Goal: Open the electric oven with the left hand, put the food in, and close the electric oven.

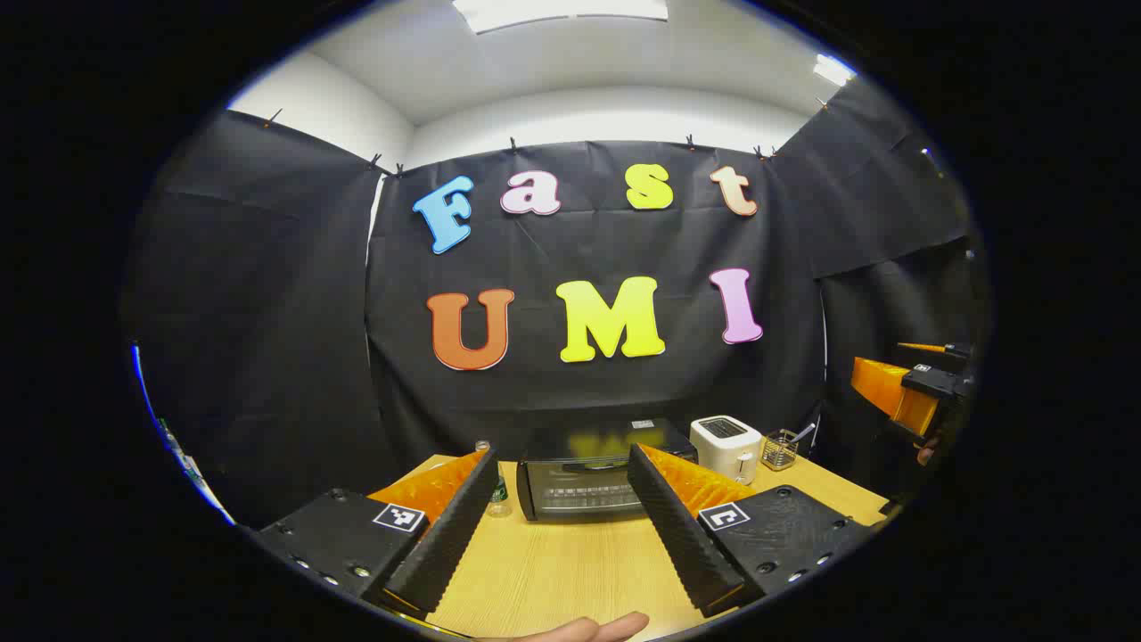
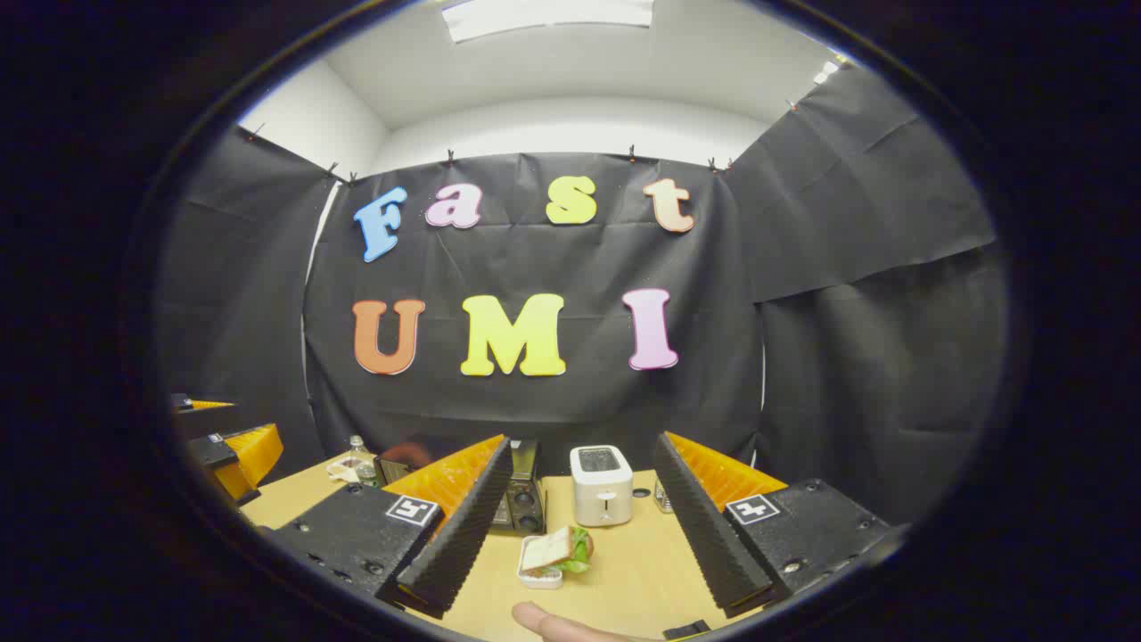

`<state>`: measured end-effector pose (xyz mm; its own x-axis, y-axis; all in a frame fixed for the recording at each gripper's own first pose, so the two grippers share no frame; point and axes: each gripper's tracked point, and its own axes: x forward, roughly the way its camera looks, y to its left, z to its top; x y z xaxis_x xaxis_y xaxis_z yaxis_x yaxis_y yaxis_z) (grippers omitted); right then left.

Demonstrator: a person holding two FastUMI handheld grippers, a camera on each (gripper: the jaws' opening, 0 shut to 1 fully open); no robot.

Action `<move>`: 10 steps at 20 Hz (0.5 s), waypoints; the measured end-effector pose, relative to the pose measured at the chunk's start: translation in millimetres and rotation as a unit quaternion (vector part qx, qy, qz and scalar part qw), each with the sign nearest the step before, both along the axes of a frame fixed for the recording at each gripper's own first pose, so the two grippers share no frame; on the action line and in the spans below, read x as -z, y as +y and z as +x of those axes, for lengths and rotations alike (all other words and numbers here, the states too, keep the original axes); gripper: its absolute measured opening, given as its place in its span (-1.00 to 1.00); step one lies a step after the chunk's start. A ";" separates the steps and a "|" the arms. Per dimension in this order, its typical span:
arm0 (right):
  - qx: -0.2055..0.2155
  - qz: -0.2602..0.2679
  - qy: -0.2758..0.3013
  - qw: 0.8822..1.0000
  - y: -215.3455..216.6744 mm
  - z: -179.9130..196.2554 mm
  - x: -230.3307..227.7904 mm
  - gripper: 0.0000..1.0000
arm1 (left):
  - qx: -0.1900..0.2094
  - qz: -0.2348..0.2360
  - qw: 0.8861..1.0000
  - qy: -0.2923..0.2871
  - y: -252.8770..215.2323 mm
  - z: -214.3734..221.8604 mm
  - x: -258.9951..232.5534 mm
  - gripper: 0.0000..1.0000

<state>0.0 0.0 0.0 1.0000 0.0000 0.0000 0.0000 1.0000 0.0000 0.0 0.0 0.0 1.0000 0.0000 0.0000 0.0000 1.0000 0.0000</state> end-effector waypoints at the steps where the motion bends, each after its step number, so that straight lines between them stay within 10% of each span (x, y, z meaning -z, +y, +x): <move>1: 0.001 -0.001 -0.001 1.000 -1.5 -0.8 -0.3 1.00 | 0.001 -0.001 1.000 0.002 -0.6 0.3 2.0 0.76; 10: 0.006 0.010 0.005 1.000 -14.8 4.2 6.2 1.00 | 0.001 -0.009 1.000 0.005 2.0 1.7 5.5 0.92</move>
<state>4.2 -14.8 -6.2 0.9999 -0.0119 -0.0105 0.0121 0.9997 0.0209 1.7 2.0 -5.5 0.9999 -0.0014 -0.0100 0.0013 0.9998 -0.0179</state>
